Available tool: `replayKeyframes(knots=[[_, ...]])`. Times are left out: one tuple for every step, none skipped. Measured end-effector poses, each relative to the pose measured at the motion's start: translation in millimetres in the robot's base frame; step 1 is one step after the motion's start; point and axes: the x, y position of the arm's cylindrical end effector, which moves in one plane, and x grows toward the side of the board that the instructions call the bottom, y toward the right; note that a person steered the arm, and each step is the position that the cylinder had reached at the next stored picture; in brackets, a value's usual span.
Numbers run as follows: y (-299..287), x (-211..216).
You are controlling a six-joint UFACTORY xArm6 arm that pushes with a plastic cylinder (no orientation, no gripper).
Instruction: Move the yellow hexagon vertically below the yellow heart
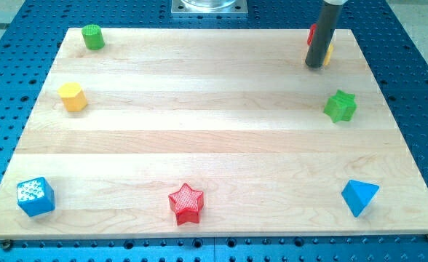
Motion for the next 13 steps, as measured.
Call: replayKeyframes(knots=[[-37, 10], [-163, 18], [-303, 17], [-442, 37], [-491, 92], [-463, 142], [-403, 132], [-492, 144], [-503, 150], [-455, 102], [-350, 76], [-402, 81], [-404, 50]])
